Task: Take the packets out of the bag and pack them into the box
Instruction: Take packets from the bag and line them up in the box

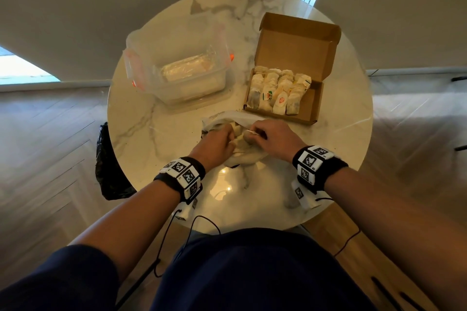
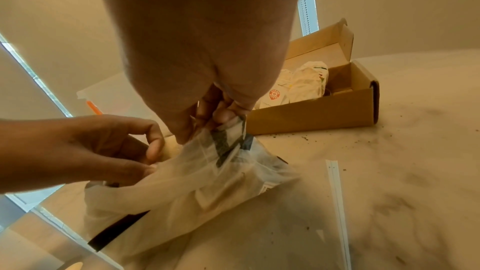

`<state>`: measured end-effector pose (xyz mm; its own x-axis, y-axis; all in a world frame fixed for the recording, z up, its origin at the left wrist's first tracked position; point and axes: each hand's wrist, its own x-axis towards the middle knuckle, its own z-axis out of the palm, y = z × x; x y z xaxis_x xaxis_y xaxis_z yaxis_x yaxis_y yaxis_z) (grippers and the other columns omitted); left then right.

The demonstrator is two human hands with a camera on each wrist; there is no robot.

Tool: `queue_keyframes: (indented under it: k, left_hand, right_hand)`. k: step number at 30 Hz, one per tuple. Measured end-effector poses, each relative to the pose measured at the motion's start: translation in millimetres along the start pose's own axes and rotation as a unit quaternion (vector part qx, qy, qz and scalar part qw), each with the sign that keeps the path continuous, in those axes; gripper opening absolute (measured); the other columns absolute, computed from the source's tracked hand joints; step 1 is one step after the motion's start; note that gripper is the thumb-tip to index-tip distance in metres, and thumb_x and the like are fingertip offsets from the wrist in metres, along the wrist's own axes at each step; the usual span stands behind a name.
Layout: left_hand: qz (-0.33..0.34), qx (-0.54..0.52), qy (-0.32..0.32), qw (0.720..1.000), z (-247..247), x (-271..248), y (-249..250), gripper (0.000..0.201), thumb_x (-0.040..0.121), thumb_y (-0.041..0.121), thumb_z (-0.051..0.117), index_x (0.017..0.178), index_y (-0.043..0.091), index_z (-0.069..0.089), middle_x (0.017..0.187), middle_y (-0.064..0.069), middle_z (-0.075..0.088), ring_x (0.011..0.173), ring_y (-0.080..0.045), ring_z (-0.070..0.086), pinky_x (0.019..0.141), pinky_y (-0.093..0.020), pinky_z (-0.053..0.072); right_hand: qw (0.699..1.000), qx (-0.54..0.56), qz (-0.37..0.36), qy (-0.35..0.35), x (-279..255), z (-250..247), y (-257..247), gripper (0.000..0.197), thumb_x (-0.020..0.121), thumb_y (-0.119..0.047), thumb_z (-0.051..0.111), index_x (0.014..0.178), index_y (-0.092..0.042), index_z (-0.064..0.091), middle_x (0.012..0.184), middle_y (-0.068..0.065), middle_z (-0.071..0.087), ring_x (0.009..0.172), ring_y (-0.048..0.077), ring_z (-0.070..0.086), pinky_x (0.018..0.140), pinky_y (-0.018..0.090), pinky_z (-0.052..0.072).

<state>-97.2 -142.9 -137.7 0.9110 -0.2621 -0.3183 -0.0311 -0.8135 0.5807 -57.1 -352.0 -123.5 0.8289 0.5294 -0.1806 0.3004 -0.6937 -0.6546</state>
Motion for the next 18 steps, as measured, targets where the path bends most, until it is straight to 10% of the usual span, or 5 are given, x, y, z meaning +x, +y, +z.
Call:
queue_keyframes:
  k: [4, 12, 18]
  left_hand:
    - [0.043, -0.007, -0.013, 0.999, -13, -5, 0, 0.01, 0.098, 0.021, 0.052, 0.102, 0.02, 0.061, 0.085, 0.004, 0.064, 0.073, -0.012, 0.058, 0.07, -0.03, 0.048]
    - [0.106, -0.013, 0.019, 0.994, -36, -12, 11, 0.019, 0.094, 0.018, 0.063, 0.11, 0.019, 0.072, 0.09, 0.013, 0.062, 0.078, 0.0, 0.056, 0.071, -0.004, 0.039]
    - [0.155, 0.018, 0.051, 0.986, -41, -9, 16, 0.015, 0.093, 0.022, 0.066, 0.107, 0.018, 0.072, 0.108, -0.001, 0.06, 0.096, -0.011, 0.054, 0.084, -0.024, 0.045]
  right_hand:
    - [1.0, 0.023, 0.019, 0.006, 0, -4, -2, 0.013, 0.092, -0.027, 0.069, 0.09, -0.015, 0.065, 0.077, 0.002, 0.064, 0.069, 0.019, 0.057, 0.063, 0.033, 0.045]
    - [0.998, 0.059, 0.019, 0.025, -1, -13, -5, 0.02, 0.092, -0.033, 0.07, 0.091, -0.013, 0.069, 0.078, -0.001, 0.066, 0.07, 0.013, 0.058, 0.064, 0.026, 0.046]
    - [0.999, 0.052, 0.013, 0.008, -4, -21, -13, 0.016, 0.094, -0.022, 0.068, 0.104, -0.013, 0.075, 0.09, 0.001, 0.071, 0.08, 0.011, 0.062, 0.073, 0.023, 0.048]
